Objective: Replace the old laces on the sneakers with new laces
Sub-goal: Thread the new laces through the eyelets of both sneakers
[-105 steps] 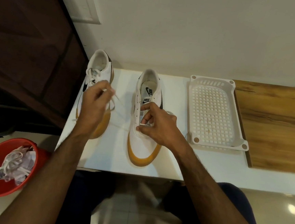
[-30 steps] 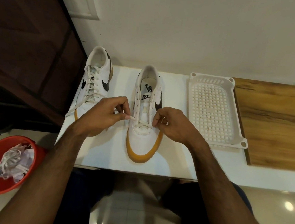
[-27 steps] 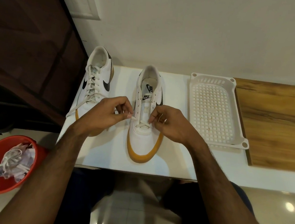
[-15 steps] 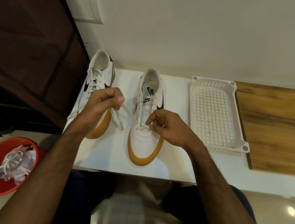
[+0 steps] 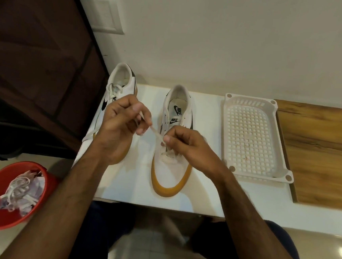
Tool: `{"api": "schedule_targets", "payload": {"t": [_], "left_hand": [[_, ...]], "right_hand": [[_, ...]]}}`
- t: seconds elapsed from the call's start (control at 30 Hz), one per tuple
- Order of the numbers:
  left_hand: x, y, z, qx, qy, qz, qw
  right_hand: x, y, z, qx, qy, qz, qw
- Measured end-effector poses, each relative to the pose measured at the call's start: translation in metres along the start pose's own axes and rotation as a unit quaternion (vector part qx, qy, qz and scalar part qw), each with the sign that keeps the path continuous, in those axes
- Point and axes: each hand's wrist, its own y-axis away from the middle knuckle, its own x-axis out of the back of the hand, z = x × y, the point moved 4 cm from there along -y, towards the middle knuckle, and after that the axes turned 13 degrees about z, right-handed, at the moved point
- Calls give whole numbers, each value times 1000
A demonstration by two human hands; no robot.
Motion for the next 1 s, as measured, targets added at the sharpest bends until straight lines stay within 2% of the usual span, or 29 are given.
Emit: {"api": "schedule_targets", "payload": {"t": [0.13,0.27,0.37,0.47,0.57,0.7,0.87,0.93,1.0], "left_hand": [[8,-5,7,5,113,31,993],[13,-5,8,6,113,54,992],[12,-3,2,11,56,59,997],[4,-1,-5,25,-13,38,999],[-5,2,-9,32,-27,13,999],[-11,4,-5,32,-29,-20,999],[-5,-2,22,-30,64,-18,997],[-3,-5,35,-56,110,-31,992],[1,-7,39,-69,110,-28,991]], "right_hand": [[10,-2,8,-18,54,24,998],[19,-4,19,-26,195,88,977],[20,-6,14,-14,145,120,982],[10,-4,1,36,77,97,992],[-5,-1,-5,69,66,76,993],[-10,-1,-5,99,84,107,986],[11,-5,12,49,170,141,974],[23,-6,18,-6,151,192,970],[35,-5,22,-63,87,250,962]]}}
